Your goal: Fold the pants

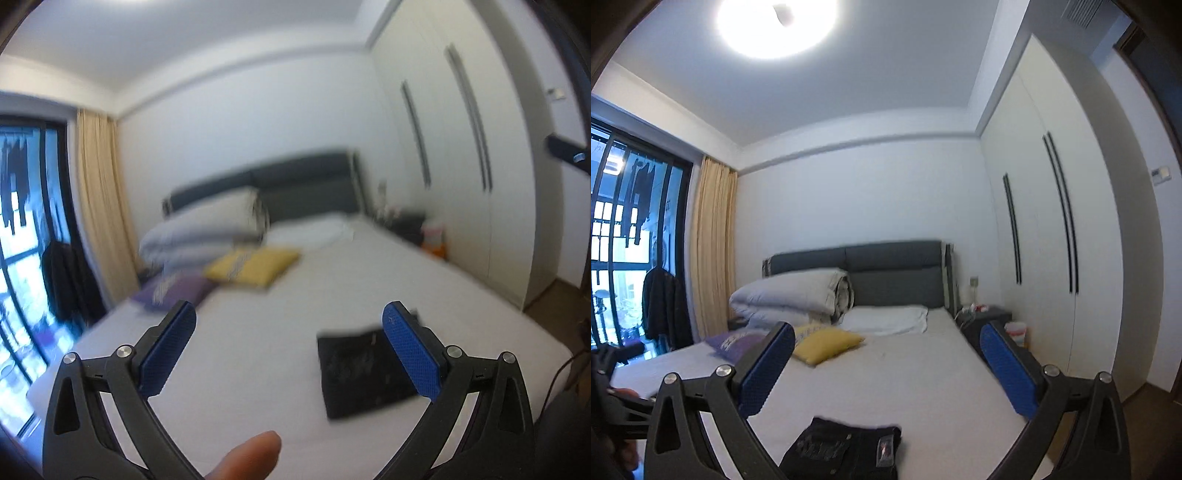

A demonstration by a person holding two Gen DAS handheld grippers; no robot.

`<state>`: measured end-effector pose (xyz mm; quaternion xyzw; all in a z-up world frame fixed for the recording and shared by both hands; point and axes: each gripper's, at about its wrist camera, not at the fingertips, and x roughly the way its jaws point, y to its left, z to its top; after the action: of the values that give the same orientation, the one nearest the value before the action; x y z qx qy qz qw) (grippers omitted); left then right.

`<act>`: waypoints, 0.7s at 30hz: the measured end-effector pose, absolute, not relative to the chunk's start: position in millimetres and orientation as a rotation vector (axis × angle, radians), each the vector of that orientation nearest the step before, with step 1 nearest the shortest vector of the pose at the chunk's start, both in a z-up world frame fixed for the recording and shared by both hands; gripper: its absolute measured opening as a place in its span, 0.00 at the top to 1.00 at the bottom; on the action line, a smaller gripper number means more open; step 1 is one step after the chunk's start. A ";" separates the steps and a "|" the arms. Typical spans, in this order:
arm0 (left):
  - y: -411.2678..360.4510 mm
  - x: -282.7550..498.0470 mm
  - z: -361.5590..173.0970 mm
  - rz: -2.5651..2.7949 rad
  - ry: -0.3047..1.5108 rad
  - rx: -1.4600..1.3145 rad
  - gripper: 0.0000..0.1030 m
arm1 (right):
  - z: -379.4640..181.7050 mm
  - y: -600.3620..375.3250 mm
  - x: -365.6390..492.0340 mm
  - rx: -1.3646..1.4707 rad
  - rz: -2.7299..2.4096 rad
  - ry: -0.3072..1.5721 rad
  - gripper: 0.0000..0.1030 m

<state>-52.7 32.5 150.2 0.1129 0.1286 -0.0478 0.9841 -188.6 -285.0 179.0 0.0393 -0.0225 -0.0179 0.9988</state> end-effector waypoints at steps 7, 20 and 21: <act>37.9 -14.6 99.8 -0.014 0.598 0.109 0.00 | 144.2 -278.8 -157.0 0.119 -0.048 0.190 0.00; 30.5 27.5 39.2 -0.025 0.761 0.050 0.00 | 77.0 -244.2 -123.2 0.138 -0.048 0.501 0.00; 31.3 29.4 38.0 -0.023 0.766 0.048 0.00 | 75.8 -243.4 -122.1 0.140 -0.050 0.512 0.00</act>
<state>29.4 31.3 38.0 0.0235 0.3736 -0.0114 0.9272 -122.1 -243.4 75.8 0.0693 0.2528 -0.0247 0.9647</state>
